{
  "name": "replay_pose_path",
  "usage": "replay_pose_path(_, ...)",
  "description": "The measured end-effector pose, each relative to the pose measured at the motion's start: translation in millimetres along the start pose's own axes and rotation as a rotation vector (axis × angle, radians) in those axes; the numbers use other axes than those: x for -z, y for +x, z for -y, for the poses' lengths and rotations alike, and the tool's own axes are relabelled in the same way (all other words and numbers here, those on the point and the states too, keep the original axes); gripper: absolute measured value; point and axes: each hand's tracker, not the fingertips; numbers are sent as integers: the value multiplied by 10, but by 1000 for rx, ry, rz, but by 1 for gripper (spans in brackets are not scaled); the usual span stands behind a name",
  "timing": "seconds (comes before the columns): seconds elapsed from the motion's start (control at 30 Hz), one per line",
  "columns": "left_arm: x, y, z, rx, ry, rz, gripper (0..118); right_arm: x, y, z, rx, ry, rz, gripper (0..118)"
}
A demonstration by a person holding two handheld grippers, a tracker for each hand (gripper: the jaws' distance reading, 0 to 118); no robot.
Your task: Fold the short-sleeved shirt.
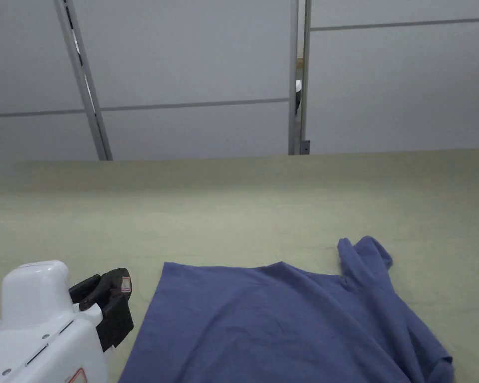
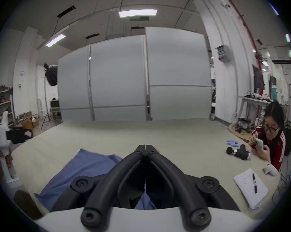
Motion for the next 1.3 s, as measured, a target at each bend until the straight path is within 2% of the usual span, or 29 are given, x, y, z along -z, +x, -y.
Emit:
replay_pose_path(0.1,449,-122,8,-2,-62,-11,0,248,5,116,-13,-56,2,2)
replay_pose_path(0.17,866,-240,-45,-69,-131,-14,1,455,57,192,28,-84,0,2)
replay_pose_path(0.2,1042,-290,-45,-108,-142,-9,24,530,69,216,44,-92,7,2)
replay_pose_path(0.23,1301,-347,-51,-141,-185,5,63,636,80,249,59,-101,18,2)
replay_pose_path(0.27,1567,-400,-58,-157,-236,-1,63,731,111,275,67,-112,20,2)
replay_pose_path(0.3,1798,-429,-99,-162,-271,-8,79,818,122,297,74,-124,23,2)
replay_pose_path(0.33,2103,-485,-99,-165,-351,-12,107,920,129,329,80,-136,28,2)
replay_pose_path(0.37,2409,-545,-54,-170,-426,-15,118,1016,133,358,85,-152,31,2)
replay_pose_path(0.4,2582,-593,10,-180,-373,-27,118,1075,162,383,88,-164,32,2)
replay_pose_path(0.57,3555,-732,279,-89,-551,-154,118,1440,209,522,89,-224,45,2)
replay_pose_path(0.63,3770,-727,493,-66,-619,-187,107,1580,220,571,89,-243,59,2)
replay_pose_path(0.67,3841,-708,593,-49,-659,-186,107,1622,249,605,91,-253,68,2)
replay_pose_path(0.7,3753,-555,639,44,-625,-250,106,1674,265,625,98,-266,73,2)
replay_pose_path(0.73,3678,-432,624,147,-531,-238,100,1744,278,643,114,-280,76,2)
replay_pose_path(0.77,3659,-394,610,157,-550,-244,88,1824,285,654,126,-294,84,3)
replay_pose_path(0.8,3611,-414,560,138,-544,-207,62,1871,305,672,134,-311,95,15)
replay_pose_path(0.83,3562,-347,547,139,-538,-154,29,1980,320,675,143,-344,108,40)
replay_pose_path(0.87,3527,-325,538,177,-537,-145,3,2102,341,671,151,-369,107,81)
replay_pose_path(0.9,3502,-316,533,212,-537,-137,3,2218,363,674,164,-391,103,118)
replay_pose_path(0.97,3373,-286,516,225,-531,-123,3,2433,428,712,201,-480,116,118)
replay_pose_path(1.0,3324,-296,500,219,-523,-117,3,2510,440,675,200,-443,112,118)
replay_pose_path(1.03,3270,-319,473,180,-496,-110,3,2657,458,668,203,-507,83,118)
replay_pose_path(1.13,3198,-499,390,57,-476,-115,3,2989,587,944,190,-627,131,118)
replay_pose_path(1.2,3141,-584,365,48,-462,-142,3,3219,574,1041,208,-687,156,118)
replay_pose_path(1.27,3107,-648,362,59,-467,-154,3,3335,547,1107,263,-722,158,118)
replay_pose_path(1.3,3096,-679,368,59,-476,-153,3,3352,526,1130,254,-711,168,118)
